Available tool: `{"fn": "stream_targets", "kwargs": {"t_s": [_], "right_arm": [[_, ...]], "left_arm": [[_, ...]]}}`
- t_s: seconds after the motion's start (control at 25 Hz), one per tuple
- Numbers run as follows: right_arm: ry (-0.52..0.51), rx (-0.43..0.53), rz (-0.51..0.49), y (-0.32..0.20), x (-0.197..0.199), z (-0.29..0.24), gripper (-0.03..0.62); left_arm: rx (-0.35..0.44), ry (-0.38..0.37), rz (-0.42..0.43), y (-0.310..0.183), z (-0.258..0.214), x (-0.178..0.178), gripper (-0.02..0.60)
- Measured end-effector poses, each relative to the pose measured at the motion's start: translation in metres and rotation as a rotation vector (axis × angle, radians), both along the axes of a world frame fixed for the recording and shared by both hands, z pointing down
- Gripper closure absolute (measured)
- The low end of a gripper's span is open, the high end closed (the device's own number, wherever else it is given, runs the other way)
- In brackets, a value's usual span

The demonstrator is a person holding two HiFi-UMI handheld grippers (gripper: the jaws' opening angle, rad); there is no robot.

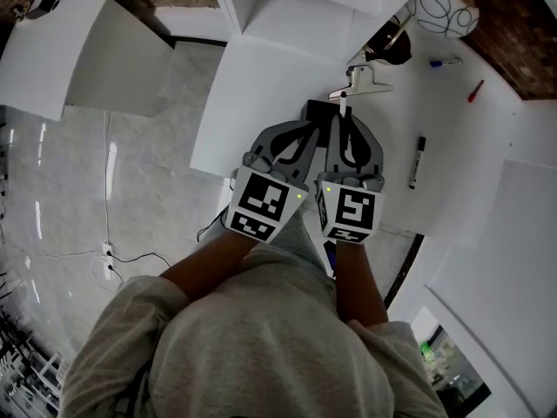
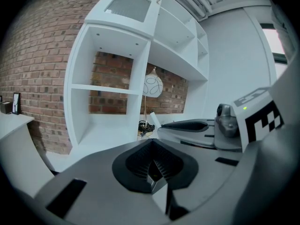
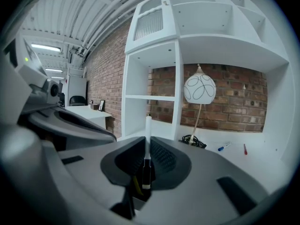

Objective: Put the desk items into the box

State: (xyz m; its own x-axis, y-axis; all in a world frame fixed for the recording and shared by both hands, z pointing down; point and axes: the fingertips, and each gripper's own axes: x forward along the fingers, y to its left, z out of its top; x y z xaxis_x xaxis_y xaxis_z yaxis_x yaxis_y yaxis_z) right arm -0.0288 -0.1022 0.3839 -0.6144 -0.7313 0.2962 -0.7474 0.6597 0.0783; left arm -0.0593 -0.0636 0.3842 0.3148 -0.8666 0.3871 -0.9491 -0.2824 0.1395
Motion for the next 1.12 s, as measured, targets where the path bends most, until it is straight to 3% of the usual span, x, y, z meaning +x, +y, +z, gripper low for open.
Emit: {"fn": "stream_targets", "kwargs": {"t_s": [0.36, 0.68, 1.12], "right_arm": [[0.109, -0.032, -0.086, 0.0, -0.015, 0.02, 0.547], [0.269, -0.143, -0.224, 0.012, -0.025, 0.049, 0.546], [0.4, -0.291, -0.305, 0.014, -0.029, 0.066, 0.546]], "left_arm": [[-0.004, 0.008, -0.017, 0.003, 0.001, -0.006, 0.572], [0.0, 0.02, -0.041, 0.004, 0.001, -0.011, 0.572], [0.001, 0.022, -0.054, 0.005, 0.0, -0.012, 0.572]]}}
